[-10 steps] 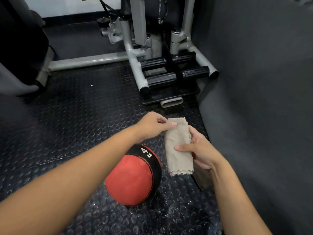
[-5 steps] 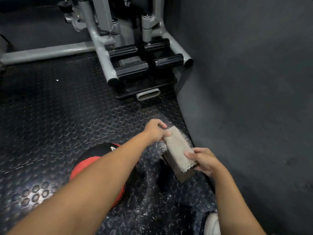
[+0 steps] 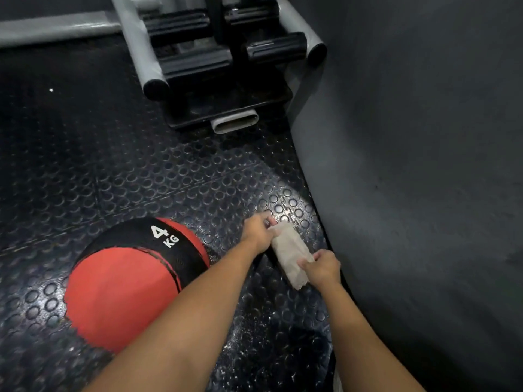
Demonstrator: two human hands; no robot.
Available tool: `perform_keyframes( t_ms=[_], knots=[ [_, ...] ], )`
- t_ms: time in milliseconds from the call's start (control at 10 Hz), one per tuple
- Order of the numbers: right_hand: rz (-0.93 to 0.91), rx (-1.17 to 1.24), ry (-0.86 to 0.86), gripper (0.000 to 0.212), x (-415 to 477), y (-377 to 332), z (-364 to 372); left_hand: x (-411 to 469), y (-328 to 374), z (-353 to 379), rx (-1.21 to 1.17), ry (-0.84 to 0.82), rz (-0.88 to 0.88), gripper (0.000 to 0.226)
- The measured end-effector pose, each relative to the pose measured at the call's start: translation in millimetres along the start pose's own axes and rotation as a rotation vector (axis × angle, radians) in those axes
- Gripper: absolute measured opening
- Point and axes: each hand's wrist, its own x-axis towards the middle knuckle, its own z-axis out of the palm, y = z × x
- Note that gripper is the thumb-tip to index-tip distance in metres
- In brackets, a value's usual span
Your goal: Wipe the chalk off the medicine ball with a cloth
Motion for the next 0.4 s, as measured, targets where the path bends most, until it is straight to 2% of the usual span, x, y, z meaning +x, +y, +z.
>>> perform_keyframes(
  t_ms=[200,300,400],
  knots=[
    [0.037,-0.150,0.078,0.048,4,-1,11,4,-4,6,0.159,-0.015,-0.004,0.010],
    [-0.014,-0.253,0.104,0.041,1,-9,13,1,0,2,0.220,-0.009,0.017,0.010],
    [-0.113,-0.284,0.139,0.027,-3,-29,7,0,7,-9,0.202,-0.011,0.018,0.012]
  ],
)
